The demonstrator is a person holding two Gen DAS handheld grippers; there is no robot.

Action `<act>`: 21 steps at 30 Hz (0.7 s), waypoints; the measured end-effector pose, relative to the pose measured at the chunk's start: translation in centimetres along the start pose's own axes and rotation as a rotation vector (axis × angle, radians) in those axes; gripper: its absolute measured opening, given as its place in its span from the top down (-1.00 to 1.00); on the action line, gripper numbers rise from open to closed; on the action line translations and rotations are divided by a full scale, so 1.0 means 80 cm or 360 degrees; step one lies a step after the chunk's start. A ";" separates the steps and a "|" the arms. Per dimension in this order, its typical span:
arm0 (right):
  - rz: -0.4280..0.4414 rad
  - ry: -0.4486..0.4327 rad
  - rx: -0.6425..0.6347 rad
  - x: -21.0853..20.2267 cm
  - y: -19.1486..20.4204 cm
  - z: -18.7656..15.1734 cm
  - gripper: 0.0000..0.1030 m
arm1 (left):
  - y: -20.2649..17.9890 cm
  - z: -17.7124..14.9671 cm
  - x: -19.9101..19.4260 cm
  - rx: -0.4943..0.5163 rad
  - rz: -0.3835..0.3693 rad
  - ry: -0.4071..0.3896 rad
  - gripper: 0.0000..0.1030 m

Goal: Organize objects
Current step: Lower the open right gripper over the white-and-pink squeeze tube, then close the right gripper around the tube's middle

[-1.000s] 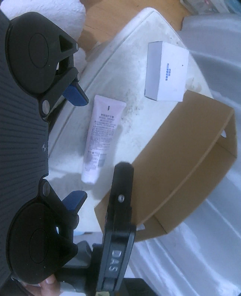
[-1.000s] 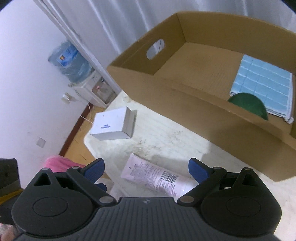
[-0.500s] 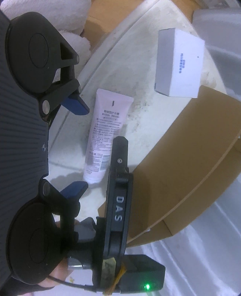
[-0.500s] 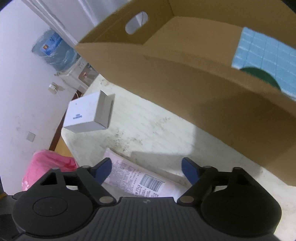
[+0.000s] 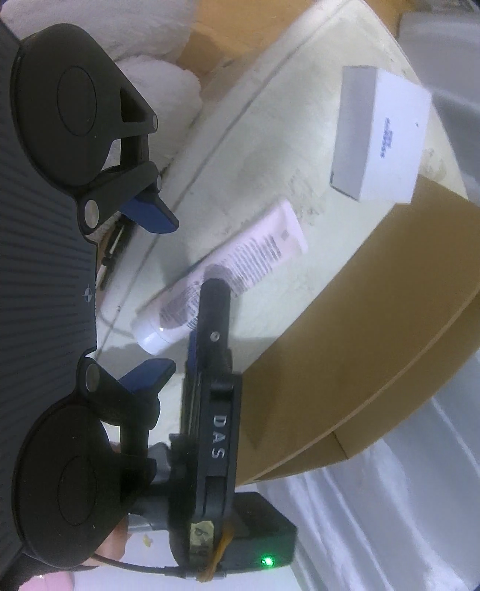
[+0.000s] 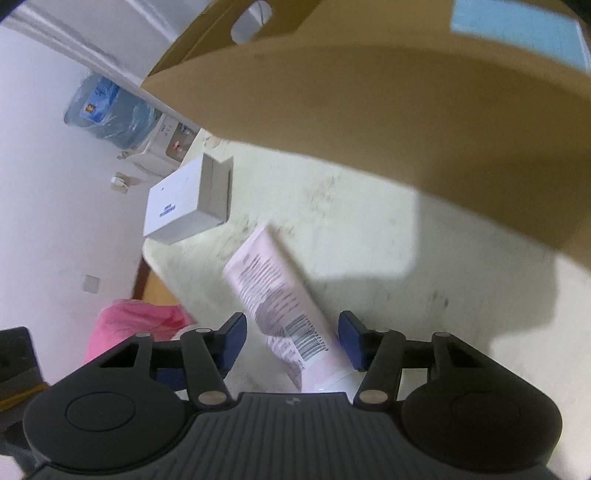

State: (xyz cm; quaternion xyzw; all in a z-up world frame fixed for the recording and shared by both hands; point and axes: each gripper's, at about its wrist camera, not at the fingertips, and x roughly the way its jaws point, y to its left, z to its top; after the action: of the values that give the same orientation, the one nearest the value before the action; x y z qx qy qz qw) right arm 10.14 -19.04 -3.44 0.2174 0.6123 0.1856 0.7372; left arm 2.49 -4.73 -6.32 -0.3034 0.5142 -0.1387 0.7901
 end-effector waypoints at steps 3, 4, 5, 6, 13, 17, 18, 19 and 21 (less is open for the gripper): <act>0.0080 0.0061 0.0076 0.003 -0.005 -0.008 -0.05 | 0.011 -0.004 -0.003 -0.0035 -0.0017 0.0006 -0.45; 0.0094 0.0070 0.0086 0.003 -0.006 -0.010 -0.04 | 0.014 -0.005 -0.003 -0.0043 -0.0023 0.0008 -0.44; 0.0093 0.0067 0.0085 0.003 -0.005 -0.010 -0.04 | 0.016 -0.005 -0.003 -0.0047 -0.0027 0.0009 -0.42; 0.0089 0.0059 0.0088 0.003 -0.005 -0.010 -0.04 | 0.018 -0.005 -0.002 -0.0048 -0.0027 0.0010 -0.41; 0.0102 -0.0018 0.0169 0.005 -0.011 0.003 -0.04 | 0.014 0.000 0.004 -0.0001 -0.0033 0.0010 -0.29; 0.0119 -0.0017 0.0176 0.015 -0.007 0.007 0.07 | 0.017 0.002 0.016 -0.0013 -0.0048 0.0026 -0.15; 0.0129 -0.0011 0.0183 0.019 -0.007 0.007 0.10 | 0.018 0.003 0.018 -0.0017 -0.0050 0.0025 -0.14; 0.0143 -0.0004 0.0197 0.023 -0.008 0.008 0.19 | 0.018 0.003 0.019 -0.0018 -0.0049 0.0024 -0.13; 0.0173 0.0015 0.0231 0.030 -0.013 0.012 0.39 | 0.018 0.004 0.022 -0.0013 -0.0023 0.0020 -0.12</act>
State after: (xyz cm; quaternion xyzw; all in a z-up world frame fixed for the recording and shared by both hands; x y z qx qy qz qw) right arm 11.54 -18.68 -5.84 0.3023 0.6149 0.1815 0.7054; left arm 3.39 -4.43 -8.38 -0.3094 0.5175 -0.1441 0.7847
